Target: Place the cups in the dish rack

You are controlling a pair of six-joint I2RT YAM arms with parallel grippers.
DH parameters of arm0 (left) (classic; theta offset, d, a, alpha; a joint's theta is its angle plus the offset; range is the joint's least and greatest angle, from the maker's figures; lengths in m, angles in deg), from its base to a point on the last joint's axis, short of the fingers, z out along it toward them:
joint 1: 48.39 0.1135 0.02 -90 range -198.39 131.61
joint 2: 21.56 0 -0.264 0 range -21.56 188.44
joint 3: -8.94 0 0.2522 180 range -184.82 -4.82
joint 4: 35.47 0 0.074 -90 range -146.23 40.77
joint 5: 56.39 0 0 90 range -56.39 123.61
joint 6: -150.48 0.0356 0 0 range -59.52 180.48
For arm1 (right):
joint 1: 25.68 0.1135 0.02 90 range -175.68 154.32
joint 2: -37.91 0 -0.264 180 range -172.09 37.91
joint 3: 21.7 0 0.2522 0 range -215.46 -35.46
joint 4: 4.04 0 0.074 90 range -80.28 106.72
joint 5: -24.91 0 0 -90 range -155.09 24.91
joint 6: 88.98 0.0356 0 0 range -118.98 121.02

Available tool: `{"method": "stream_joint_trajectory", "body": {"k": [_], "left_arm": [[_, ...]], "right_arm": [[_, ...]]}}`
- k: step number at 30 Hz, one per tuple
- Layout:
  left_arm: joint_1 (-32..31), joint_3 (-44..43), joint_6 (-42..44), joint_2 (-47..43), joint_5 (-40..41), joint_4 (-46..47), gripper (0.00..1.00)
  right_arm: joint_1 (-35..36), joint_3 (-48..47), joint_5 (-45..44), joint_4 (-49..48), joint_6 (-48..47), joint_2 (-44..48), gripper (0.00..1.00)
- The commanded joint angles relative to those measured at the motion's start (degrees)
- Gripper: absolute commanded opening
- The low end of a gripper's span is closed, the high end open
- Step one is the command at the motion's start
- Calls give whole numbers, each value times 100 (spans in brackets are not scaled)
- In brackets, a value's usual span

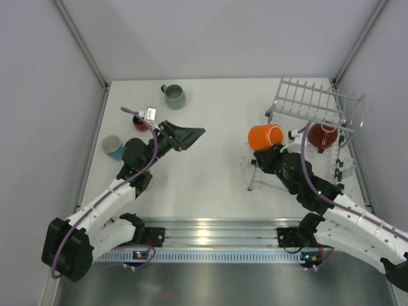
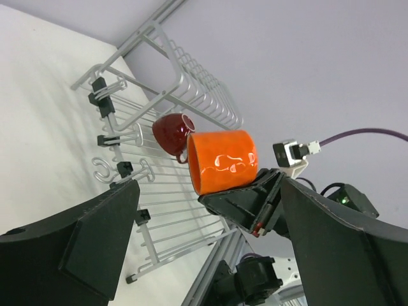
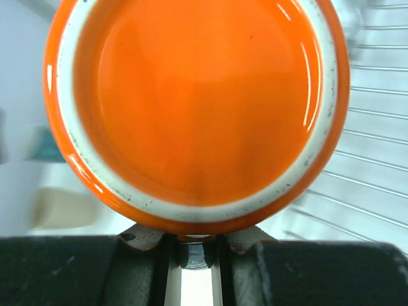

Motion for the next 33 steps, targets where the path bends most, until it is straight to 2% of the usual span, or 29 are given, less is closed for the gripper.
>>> {"method": "stream_joint_trajectory", "body": {"k": [1, 4, 8, 19, 22, 33], "left_arm": [[-6, 48, 345, -304, 391, -344, 98], [-6, 92, 381, -375, 374, -354, 98], [3, 119, 381, -463, 321, -362, 98], [-6, 277, 425, -902, 391, -538, 98], [-6, 294, 530, -1052, 452, -705, 98], [-6, 295, 592, -1096, 488, -758, 98]], "right_arm": [[-55, -480, -1829, 1384, -606, 29, 0], [-82, -288, -2454, 1500, -545, 11, 0], [-231, -32, -2544, 1210, -554, -226, 0], [-1381, -181, -2290, 164, -800, -1729, 0], [-1733, -146, -1904, -222, -1019, -1984, 0], [-1971, -181, -1806, -1128, -1318, -2906, 0]]}}
